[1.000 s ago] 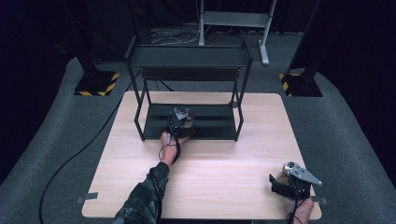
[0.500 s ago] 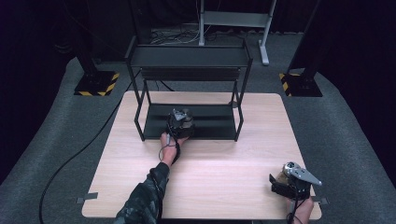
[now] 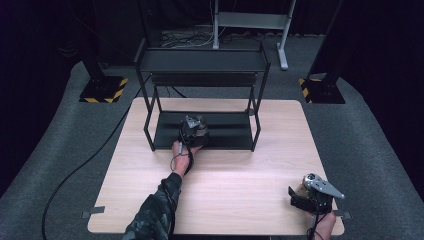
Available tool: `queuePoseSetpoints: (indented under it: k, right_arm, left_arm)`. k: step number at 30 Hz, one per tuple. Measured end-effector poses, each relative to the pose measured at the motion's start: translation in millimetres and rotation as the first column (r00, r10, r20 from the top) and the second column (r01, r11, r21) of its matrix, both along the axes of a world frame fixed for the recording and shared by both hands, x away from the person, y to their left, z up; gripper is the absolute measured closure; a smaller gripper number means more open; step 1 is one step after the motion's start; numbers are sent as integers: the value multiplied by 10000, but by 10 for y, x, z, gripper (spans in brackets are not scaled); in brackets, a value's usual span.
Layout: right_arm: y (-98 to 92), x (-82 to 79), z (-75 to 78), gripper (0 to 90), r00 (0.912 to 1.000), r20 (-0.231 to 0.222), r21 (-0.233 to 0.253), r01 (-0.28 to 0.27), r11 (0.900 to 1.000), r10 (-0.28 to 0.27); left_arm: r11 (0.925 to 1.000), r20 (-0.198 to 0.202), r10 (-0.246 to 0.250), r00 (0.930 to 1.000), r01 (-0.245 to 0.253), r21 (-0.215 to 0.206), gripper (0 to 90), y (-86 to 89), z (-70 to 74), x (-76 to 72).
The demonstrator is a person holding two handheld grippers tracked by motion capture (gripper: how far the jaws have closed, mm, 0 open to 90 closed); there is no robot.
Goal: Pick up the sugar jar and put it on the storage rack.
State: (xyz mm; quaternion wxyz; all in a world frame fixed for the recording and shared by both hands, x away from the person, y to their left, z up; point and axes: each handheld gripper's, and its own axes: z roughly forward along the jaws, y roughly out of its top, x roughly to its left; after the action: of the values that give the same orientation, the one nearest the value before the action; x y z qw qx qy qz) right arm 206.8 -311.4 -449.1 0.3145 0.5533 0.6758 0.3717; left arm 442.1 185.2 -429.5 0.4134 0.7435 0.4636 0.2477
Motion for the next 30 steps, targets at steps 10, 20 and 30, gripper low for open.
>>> queuePoseSetpoints:
  k: [10, 20, 30]
  right_arm:
    - [-3, -2, -1, 20, 10000, 11, 10, -10, 10000, 10]
    - [-6, 2, 1, 21, 10000, -12, 19, -22, 10000, 22]
    - [-6, 7, 4, 21, 10000, -40, 17, -34, 10000, 34]
  left_arm:
    - [10000, -68, 45, 10000, -44, 57, 296, -16, 20, 5]
    - [9997, -919, -42, 9958, 64, 227, 70, -13, 188, 66]
    - [9977, -1190, -329, 9923, 397, 547, 0, 57, 339, -170]
